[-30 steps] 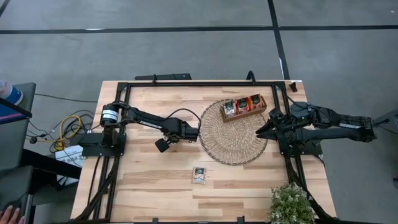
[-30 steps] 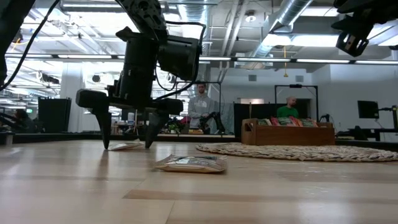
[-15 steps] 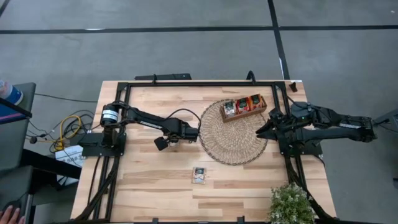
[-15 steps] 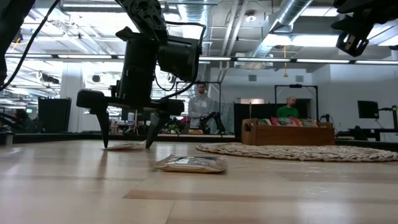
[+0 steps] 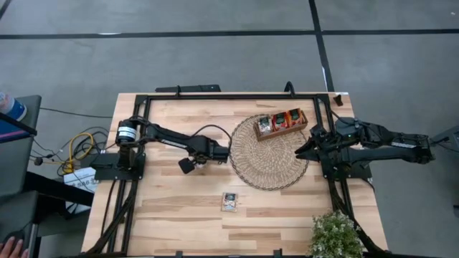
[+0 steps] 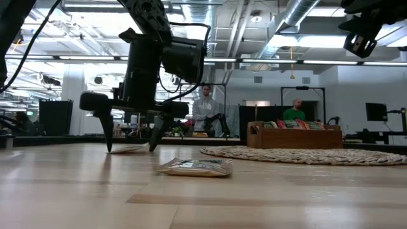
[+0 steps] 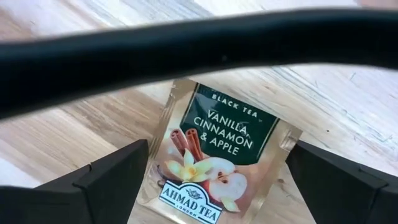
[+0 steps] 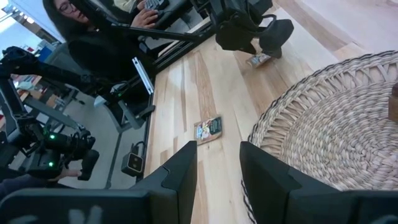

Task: Pick & Place Tea
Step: Put the brown tea pack into the left compartment of the brown organizer

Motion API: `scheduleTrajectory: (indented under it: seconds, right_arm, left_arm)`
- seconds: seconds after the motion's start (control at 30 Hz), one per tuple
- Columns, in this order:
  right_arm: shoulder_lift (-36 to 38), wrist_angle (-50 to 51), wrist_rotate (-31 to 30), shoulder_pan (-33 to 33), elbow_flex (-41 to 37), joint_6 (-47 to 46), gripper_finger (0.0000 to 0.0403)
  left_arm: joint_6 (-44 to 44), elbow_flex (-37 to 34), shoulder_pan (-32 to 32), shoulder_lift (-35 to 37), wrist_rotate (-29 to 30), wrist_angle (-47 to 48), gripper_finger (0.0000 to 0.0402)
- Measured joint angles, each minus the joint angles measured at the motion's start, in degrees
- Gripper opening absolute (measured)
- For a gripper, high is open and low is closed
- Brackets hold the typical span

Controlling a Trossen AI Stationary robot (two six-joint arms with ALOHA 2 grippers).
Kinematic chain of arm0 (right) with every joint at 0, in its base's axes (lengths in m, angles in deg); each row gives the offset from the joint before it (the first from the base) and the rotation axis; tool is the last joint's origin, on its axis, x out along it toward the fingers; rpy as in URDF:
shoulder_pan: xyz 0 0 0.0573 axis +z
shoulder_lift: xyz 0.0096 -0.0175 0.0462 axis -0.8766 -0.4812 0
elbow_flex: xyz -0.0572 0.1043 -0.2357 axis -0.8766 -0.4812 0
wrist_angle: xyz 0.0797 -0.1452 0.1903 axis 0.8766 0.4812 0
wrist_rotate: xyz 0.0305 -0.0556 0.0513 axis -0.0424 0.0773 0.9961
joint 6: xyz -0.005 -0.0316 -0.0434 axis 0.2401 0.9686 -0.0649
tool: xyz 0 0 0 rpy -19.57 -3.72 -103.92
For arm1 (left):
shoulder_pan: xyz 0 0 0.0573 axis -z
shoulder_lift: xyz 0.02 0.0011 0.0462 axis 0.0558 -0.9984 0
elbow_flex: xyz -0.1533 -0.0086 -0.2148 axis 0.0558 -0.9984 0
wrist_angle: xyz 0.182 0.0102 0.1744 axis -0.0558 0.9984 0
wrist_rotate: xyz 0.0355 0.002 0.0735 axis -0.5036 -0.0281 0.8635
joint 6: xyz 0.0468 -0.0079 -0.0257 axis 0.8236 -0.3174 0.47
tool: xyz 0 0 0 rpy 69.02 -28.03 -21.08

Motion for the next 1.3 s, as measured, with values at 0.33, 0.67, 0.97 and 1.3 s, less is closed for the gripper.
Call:
scheduleTrajectory:
  seconds: [0.33, 0.67, 0.97, 1.3]
  right_arm:
    - [0.0, 0.0, 0.0, 0.0, 0.0, 0.0, 0.0113]
    - [0.0, 0.0, 0.0, 0.0, 0.0, 1.0, 0.0113]
    - [0.0, 0.0, 0.0, 0.0, 0.0, 1.4, 0.0113]
    - [0.0, -0.6, 0.0, 0.0, 0.0, 2.9, 0.0113]
  left_arm:
    - [-1.1, 0.0, -0.1, 0.0, -2.2, -0.5, 0.031]
    - [-2.7, 0.0, -0.1, 0.0, -2.4, -0.7, 0.0226]
    - [-4.5, 0.0, 0.0, 0.0, -1.1, -0.7, 0.0195]
    - [-1.6, 0.9, 0.1, -0.1, 3.1, -0.8, 0.0177]
